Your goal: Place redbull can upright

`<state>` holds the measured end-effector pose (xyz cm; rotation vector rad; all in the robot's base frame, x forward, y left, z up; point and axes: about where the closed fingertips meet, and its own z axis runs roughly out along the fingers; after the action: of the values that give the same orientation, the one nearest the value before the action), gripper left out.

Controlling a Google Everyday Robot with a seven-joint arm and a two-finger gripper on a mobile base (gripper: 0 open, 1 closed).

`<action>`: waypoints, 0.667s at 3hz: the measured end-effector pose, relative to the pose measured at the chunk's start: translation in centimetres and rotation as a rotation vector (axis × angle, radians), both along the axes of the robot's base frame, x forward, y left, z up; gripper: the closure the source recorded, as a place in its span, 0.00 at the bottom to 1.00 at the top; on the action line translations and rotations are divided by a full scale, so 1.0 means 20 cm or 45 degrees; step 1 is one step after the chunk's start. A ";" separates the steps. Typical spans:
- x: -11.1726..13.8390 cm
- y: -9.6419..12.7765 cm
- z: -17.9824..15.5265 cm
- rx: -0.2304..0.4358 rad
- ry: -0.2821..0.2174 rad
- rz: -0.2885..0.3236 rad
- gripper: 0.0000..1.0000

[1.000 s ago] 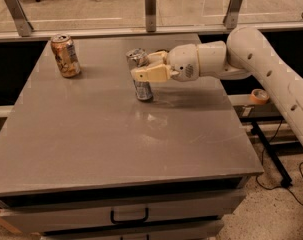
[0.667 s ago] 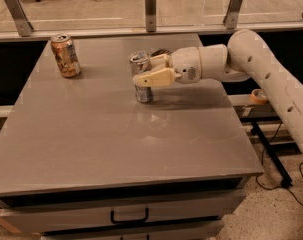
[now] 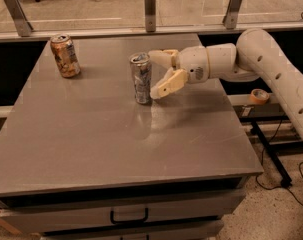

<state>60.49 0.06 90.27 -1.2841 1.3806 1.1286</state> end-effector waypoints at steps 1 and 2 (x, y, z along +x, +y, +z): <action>-0.05 -0.08 0.10 -0.054 -0.056 -0.061 0.00; -0.10 -0.18 0.25 -0.130 -0.112 -0.133 0.00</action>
Offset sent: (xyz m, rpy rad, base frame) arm -0.0335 -0.0668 0.0932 -0.1819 -0.1495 -0.1905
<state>58.47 -3.44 95.29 -1.3021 1.4380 0.9308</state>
